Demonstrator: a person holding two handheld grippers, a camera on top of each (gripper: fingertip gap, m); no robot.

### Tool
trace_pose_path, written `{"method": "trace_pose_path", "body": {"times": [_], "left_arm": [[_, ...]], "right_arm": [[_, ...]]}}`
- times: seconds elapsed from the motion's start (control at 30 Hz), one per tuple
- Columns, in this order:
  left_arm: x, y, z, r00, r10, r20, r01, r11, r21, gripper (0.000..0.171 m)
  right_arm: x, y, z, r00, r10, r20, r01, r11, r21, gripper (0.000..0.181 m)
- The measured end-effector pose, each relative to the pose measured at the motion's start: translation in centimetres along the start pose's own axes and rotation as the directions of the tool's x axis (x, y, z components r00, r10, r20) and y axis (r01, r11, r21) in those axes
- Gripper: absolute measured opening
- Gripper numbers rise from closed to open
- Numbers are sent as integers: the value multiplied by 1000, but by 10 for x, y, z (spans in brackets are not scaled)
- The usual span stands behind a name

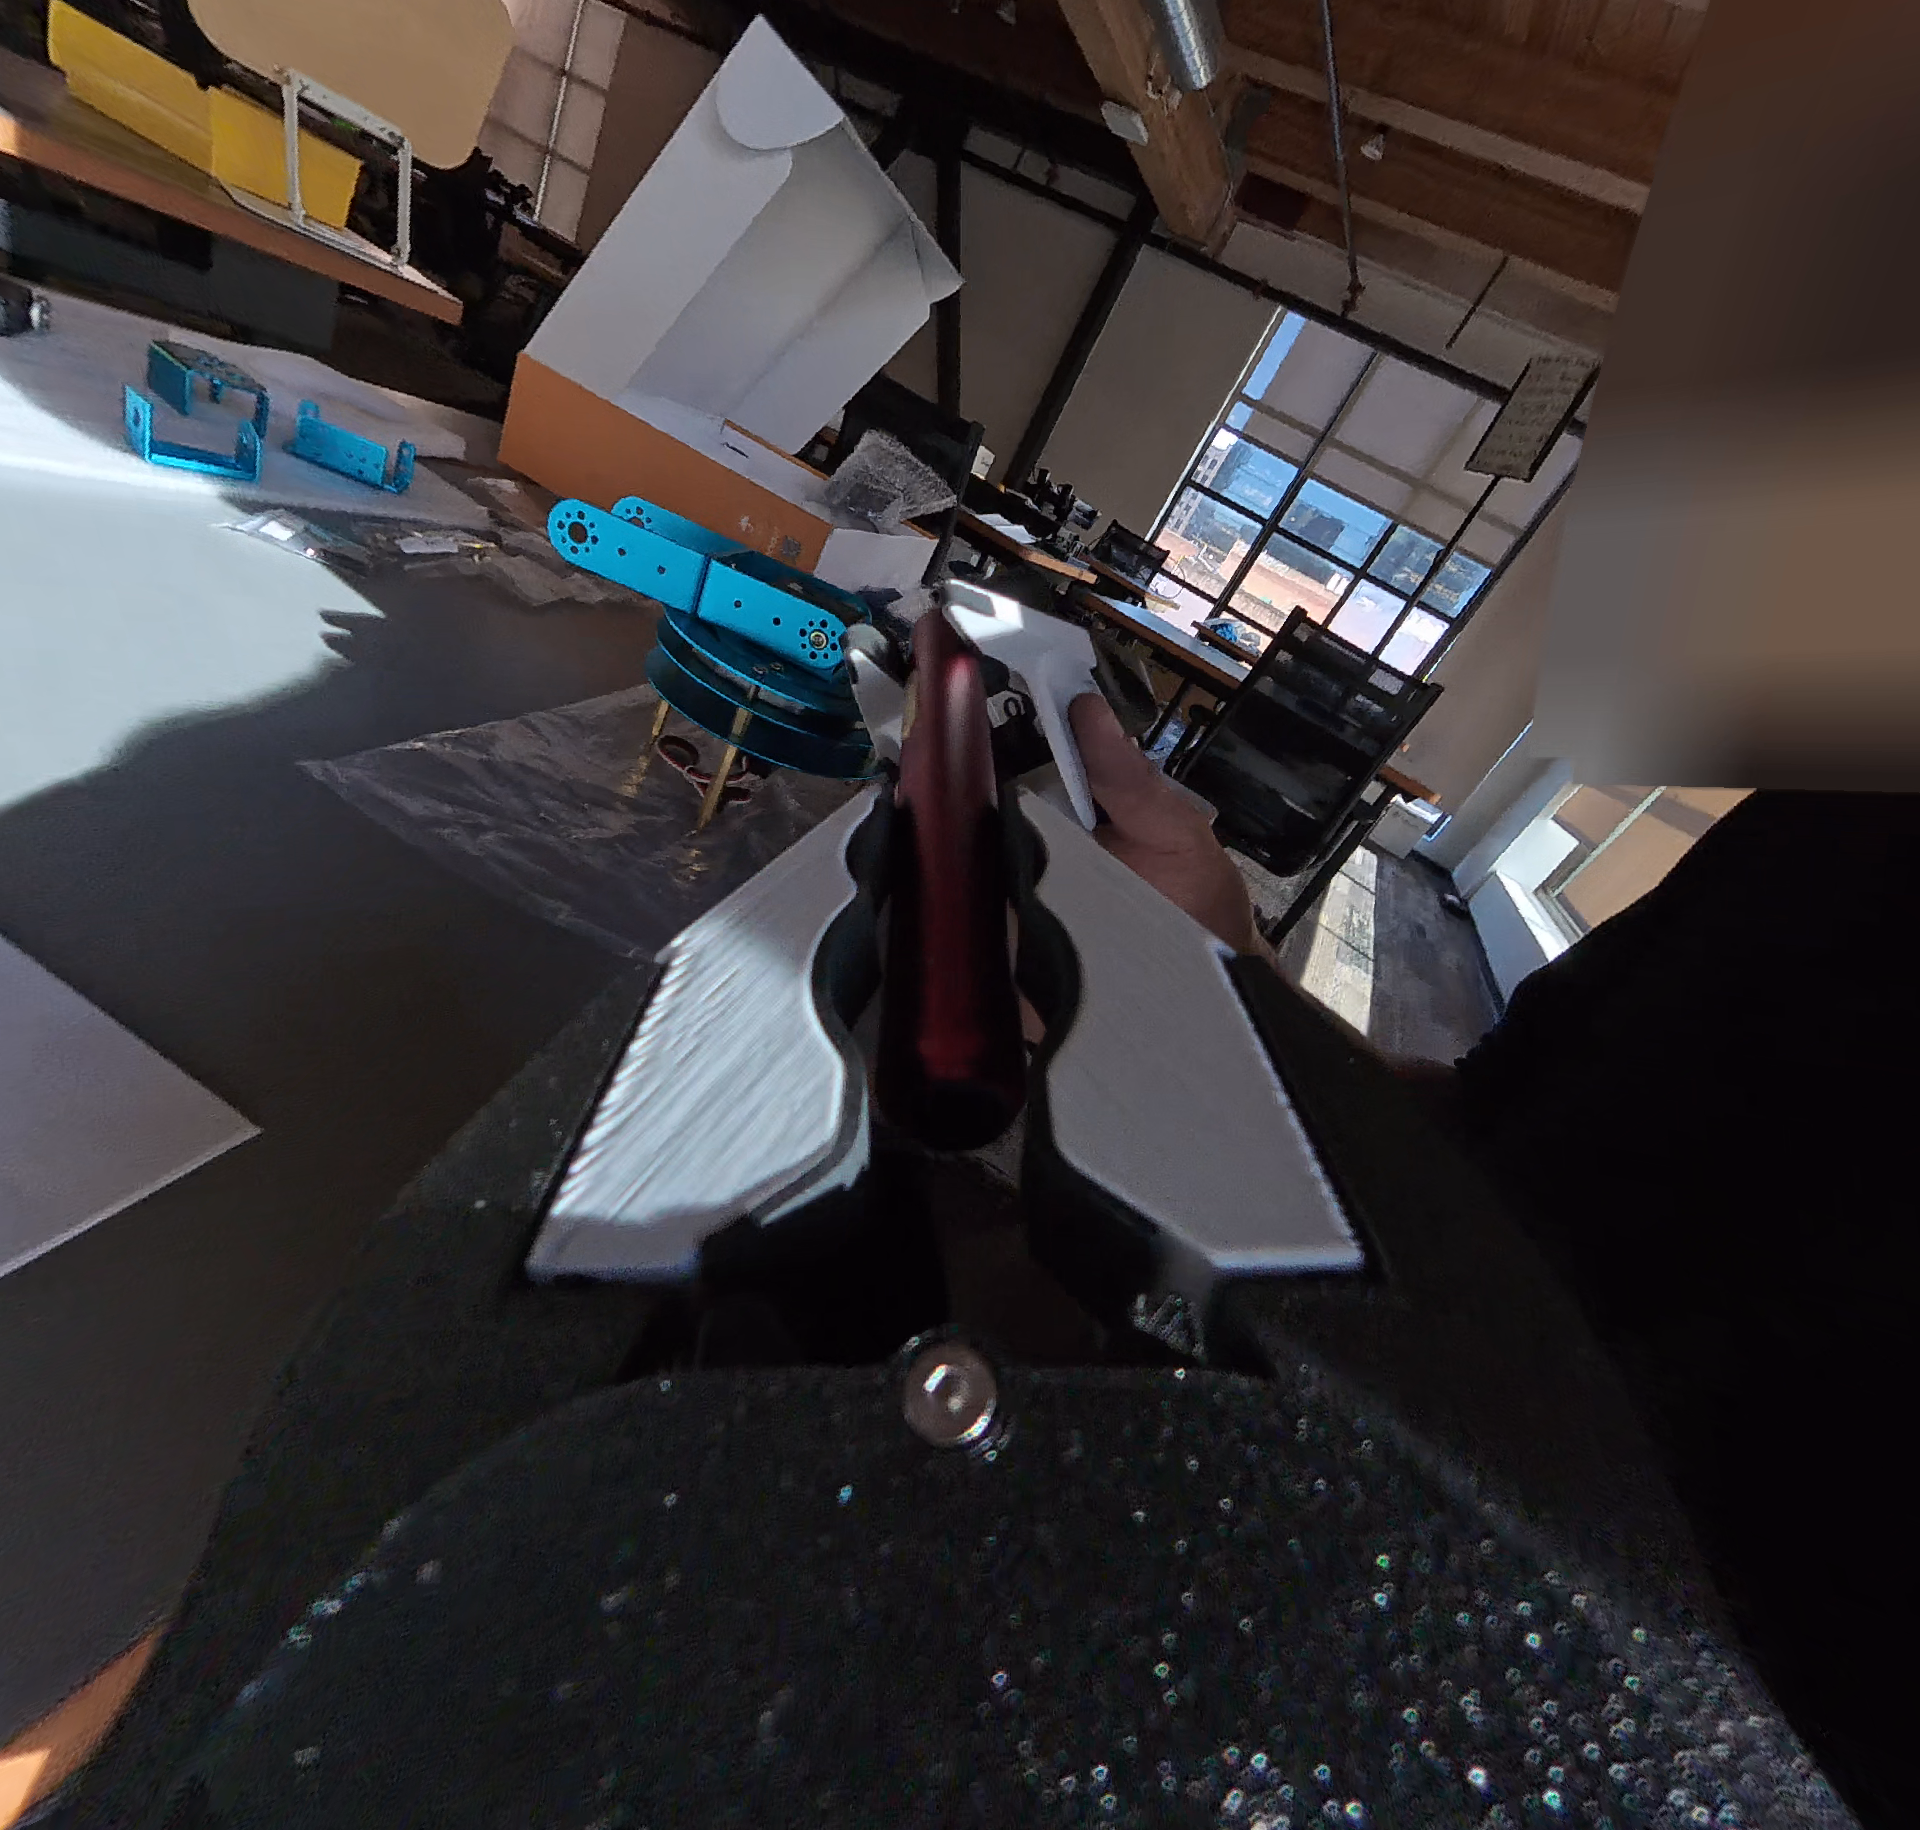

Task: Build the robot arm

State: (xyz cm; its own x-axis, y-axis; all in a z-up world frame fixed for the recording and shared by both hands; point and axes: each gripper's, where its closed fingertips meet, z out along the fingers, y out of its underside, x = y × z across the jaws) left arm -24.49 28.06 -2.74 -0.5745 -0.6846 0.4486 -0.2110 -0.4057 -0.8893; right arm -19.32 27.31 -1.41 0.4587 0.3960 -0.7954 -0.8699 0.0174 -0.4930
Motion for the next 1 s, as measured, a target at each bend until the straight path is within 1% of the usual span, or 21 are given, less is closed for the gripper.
{"method": "trace_pose_path", "body": {"times": [0.07,0.13,0.17,0.23,0.27,0.3,0.33,0.43,0.53,0.57,0.6,0.67,0.7,0.73,0.77,0.87,0.9,0.93,1.0], "left_arm": [[-1,1,2,1000,14,2,-14,1000,-10,19],[-3,-2,3,1000,-17,9,16,999,33,18],[-4,-5,3,999,-45,9,45,997,69,21],[-7,-5,2,993,-114,9,113,987,113,36],[-10,-4,2,990,-140,18,136,982,129,36],[-13,-2,1,985,-168,33,161,974,157,44],[-16,-1,-1,978,-203,45,191,963,188,47],[-23,9,-1,949,-313,35,294,922,253,50],[-13,22,7,922,-386,-27,378,885,272,51],[-11,27,9,915,-402,-30,394,875,280,51],[-13,33,10,911,-413,-1,395,871,291,52],[-20,47,10,917,-385,109,337,891,305,52],[-17,50,11,923,-367,120,315,895,315,50],[-12,51,15,924,-371,93,324,889,323,50],[-4,46,20,924,-381,33,350,876,332,50],[6,19,33,921,-375,-109,386,834,394,50],[10,12,40,921,-356,-156,389,834,391,49],[12,6,47,918,-349,-187,395,833,387,50],[12,-7,53,913,-341,-221,406,810,424,49]], "right_arm": [[-1,-3,0,999,-33,6,33,999,26,18],[-3,-8,0,998,-64,18,63,996,60,18],[-2,-12,0,996,-84,8,83,994,76,19],[3,-20,-2,991,-130,-29,133,987,94,19],[6,-22,-3,988,-149,-45,152,984,89,18],[7,-25,-4,985,-163,-53,168,982,91,18],[7,-29,-6,984,-171,-54,176,979,101,18],[6,-40,-3,979,-196,-57,201,975,96,18],[0,-48,8,972,-230,-41,233,970,70,17],[-3,-51,11,969,-246,-37,248,967,64,17],[-6,-54,15,964,-263,-30,265,963,57,18],[-13,-63,23,959,-283,-8,283,957,59,18],[-17,-68,27,958,-287,7,286,956,64,18],[-21,-71,31,958,-287,23,285,956,62,18],[-24,-73,36,958,-285,39,283,958,54,18],[-35,-71,52,960,-258,107,256,966,35,18],[-38,-69,56,959,-250,130,247,968,35,18],[-41,-67,59,959,-244,144,242,970,29,18],[-44,-64,61,955,-247,162,246,969,26,19]]}}
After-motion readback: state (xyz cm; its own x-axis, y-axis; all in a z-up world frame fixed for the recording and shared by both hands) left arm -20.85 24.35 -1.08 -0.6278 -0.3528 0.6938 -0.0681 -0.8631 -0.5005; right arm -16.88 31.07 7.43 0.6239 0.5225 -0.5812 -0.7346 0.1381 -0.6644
